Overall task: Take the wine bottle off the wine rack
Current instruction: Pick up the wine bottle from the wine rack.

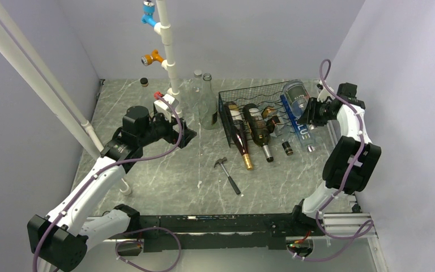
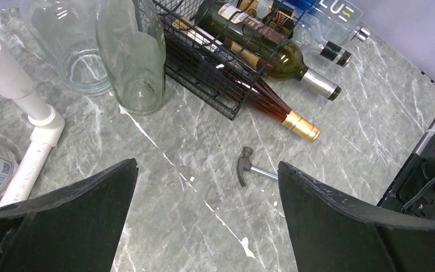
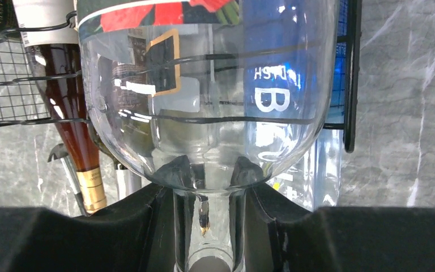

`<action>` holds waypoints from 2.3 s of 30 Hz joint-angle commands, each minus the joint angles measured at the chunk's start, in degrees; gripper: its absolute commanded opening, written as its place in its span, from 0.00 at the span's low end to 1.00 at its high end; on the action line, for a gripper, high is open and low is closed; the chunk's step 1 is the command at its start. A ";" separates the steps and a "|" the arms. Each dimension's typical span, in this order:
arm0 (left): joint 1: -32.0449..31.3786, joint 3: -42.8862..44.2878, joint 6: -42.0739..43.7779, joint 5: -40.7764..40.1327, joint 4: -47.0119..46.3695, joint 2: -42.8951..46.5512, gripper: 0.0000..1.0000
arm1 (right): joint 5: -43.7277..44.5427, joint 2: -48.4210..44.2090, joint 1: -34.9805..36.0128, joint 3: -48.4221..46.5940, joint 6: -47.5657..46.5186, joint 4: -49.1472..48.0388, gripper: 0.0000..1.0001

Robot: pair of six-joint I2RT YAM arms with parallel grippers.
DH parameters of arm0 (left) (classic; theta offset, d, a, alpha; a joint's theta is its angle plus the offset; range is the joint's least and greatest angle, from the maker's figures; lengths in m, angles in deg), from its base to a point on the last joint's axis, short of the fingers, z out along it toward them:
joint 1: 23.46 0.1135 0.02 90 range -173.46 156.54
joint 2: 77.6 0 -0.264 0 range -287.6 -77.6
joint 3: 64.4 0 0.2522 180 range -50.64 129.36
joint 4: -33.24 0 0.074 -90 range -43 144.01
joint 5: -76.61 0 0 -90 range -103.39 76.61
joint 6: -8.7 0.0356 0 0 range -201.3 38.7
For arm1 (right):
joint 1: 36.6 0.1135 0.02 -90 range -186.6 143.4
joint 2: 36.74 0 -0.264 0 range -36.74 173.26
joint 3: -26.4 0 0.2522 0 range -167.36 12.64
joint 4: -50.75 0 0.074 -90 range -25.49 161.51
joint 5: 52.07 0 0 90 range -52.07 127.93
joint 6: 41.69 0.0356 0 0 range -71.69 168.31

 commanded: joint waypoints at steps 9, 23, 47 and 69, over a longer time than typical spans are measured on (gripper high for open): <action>-0.19 2.51 1.23 -0.34 -0.43 1.14 0.99 | -10.88 -8.34 -1.36 -2.85 2.12 -7.82 0.00; -0.18 2.42 1.31 -0.51 -0.43 1.02 0.99 | -19.67 -9.83 -1.20 -4.91 1.67 -3.63 0.00; -0.18 2.42 2.06 -1.38 -0.07 1.01 0.99 | -29.03 -11.77 14.62 -14.00 -1.69 9.98 0.00; -0.10 1.90 3.71 -0.23 -0.76 2.46 0.99 | -30.63 -12.00 32.78 -8.77 -6.02 12.68 0.00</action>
